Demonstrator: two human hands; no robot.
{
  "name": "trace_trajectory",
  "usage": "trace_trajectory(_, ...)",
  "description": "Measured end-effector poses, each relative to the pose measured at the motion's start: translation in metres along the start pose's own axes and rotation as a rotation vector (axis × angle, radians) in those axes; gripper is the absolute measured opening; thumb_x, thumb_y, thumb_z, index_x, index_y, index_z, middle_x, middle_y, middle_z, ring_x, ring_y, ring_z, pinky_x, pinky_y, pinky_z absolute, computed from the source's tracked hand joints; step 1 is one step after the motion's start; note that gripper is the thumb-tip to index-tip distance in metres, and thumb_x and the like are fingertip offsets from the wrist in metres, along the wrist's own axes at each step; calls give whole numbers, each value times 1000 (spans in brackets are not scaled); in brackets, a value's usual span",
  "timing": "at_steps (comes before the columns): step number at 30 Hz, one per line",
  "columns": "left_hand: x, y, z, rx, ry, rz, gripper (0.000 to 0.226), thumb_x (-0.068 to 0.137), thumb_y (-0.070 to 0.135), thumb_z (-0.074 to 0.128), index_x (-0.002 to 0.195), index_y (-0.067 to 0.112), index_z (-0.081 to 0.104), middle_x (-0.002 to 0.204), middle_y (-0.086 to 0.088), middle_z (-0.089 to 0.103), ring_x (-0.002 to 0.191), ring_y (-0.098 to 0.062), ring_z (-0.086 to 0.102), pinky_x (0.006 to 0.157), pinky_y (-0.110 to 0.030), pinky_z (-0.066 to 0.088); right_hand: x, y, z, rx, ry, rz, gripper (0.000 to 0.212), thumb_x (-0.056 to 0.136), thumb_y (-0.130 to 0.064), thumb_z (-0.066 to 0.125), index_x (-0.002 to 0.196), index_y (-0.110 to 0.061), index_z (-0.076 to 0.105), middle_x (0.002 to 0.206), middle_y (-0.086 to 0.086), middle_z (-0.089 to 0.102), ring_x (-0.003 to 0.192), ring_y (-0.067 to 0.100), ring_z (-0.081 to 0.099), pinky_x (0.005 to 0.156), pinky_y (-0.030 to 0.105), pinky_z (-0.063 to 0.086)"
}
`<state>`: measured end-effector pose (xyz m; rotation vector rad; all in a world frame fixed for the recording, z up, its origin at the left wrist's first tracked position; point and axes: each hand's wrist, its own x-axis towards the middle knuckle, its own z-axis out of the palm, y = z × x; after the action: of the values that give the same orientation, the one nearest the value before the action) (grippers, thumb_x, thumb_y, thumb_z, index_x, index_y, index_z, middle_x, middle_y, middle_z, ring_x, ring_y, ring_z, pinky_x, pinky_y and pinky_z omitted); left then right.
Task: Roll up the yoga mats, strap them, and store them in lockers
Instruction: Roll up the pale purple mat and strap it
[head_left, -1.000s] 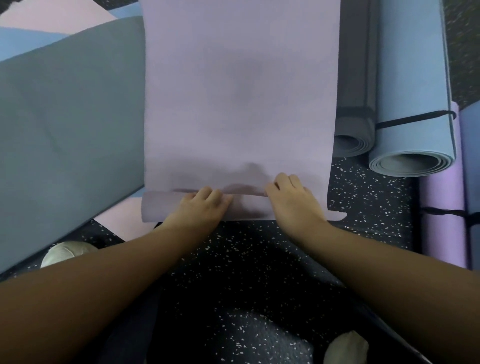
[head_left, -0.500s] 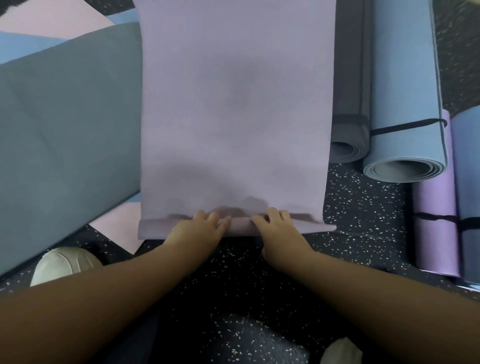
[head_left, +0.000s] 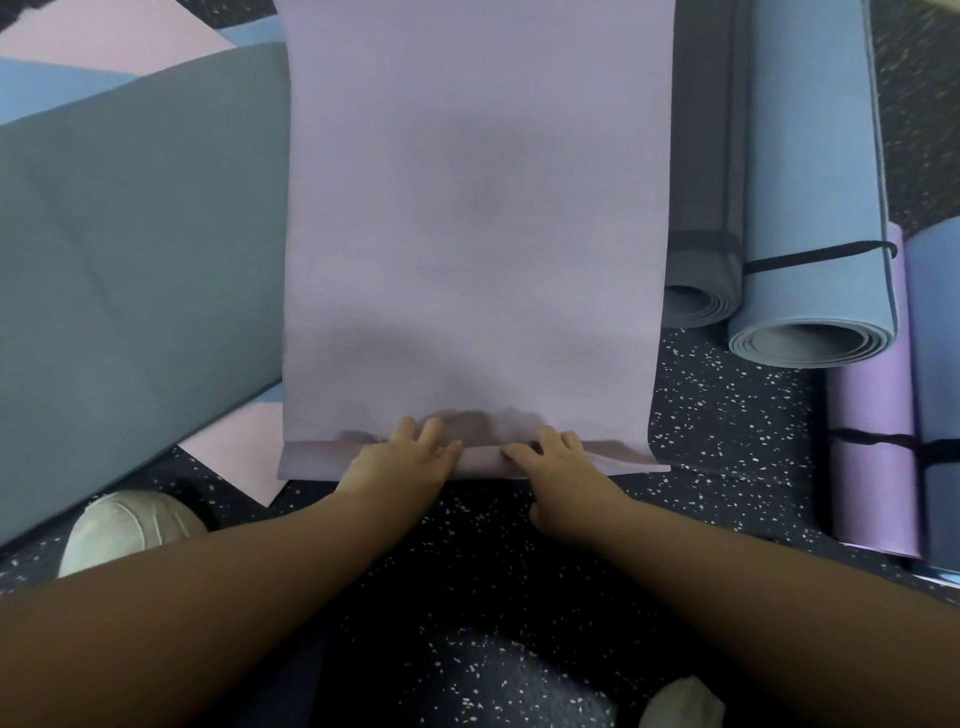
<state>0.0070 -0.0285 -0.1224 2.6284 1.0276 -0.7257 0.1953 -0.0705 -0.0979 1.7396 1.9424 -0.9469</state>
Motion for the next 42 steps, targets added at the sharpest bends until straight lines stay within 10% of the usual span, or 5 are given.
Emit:
trace_trajectory(2,-2,2,0,-10,66,1,72,41,11,92,110,10,71,90,-21,61,70,-39,59,33,-37,47,1,3,0,8,5,-8,63,86,-8,52,144,-20,30,135,10,30,121,29,29,100,32,36)
trace_trajectory(6,2,-2,-7,-61,-49,-24,63,97,11,43,152,20,16,141,-13,33,121,-32,40,75,-38,46,6,11,-1,28,53,-22,57,88,-3,48,140,-22,38,131,6,38,116,27,34,99,32,35)
trace_trajectory(28,1,-17,-4,-325,-14,-111,43,93,20,46,131,40,47,121,2,59,110,-25,56,77,-32,42,3,19,-5,-153,44,-39,31,90,-7,48,119,-17,47,122,3,48,116,25,43,86,35,39)
trace_trajectory(35,-18,-21,12,-417,-94,-62,43,94,22,46,133,39,46,125,2,48,116,-23,47,91,-35,43,2,13,5,-50,-134,-108,34,91,-11,50,125,-16,51,123,8,52,114,28,50,86,34,39)
trace_trajectory(42,-11,-15,8,-419,-29,-202,35,93,17,51,122,32,37,108,-2,28,90,-29,56,69,-35,38,4,15,0,49,-157,-3,37,92,-15,56,128,-16,47,128,12,43,115,31,50,90,32,38)
